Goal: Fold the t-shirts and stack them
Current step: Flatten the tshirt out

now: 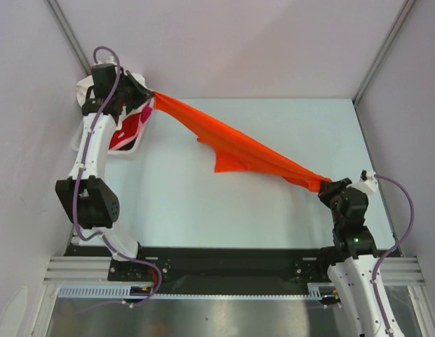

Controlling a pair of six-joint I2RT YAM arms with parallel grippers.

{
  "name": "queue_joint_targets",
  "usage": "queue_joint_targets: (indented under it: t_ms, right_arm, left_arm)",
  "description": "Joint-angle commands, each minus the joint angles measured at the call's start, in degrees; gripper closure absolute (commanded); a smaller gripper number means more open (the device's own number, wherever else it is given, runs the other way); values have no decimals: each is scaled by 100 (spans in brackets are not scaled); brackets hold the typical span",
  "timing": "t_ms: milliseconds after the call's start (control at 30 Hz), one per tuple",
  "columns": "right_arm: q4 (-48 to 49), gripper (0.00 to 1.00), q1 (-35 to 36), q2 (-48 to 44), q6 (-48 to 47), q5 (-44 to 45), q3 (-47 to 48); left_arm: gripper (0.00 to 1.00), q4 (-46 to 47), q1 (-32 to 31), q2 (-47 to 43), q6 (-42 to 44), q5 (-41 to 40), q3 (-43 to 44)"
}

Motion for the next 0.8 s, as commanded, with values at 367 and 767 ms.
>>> queue_joint_targets:
  t_ms: [367, 767]
  right_arm:
    - [-1364, 100, -17, -493, -419, -557, 1709]
    - [-1269, 100, 1, -257, -279, -1251, 1236]
  left_arm:
    - [99, -409, -540, -4114, 140, -273, -1861]
    - [100, 214, -584, -1296, -70, 148, -1361]
